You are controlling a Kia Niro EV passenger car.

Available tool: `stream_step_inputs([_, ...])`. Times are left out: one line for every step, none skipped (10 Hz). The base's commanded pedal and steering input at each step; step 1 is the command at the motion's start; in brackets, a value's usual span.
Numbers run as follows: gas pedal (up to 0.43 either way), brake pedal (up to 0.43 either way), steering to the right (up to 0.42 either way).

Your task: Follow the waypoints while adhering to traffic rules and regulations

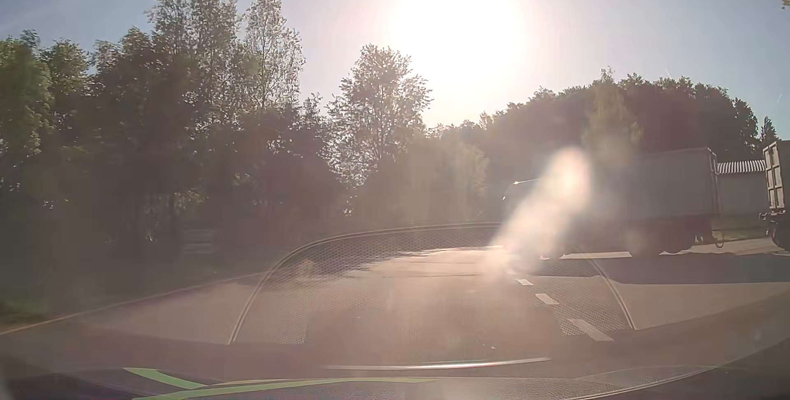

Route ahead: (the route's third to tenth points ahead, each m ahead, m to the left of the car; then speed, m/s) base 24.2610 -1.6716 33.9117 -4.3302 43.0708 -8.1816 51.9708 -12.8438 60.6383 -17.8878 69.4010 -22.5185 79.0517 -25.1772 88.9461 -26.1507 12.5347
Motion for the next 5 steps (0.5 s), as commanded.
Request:
stream_step_inputs([0.098,0.0,0.039])
stream_step_inputs([0.098,0.0,0.039])
stream_step_inputs([0.098,0.0,0.039])
stream_step_inputs([0.098,0.0,0.04])
stream_step_inputs([0.098,0.0,0.04])
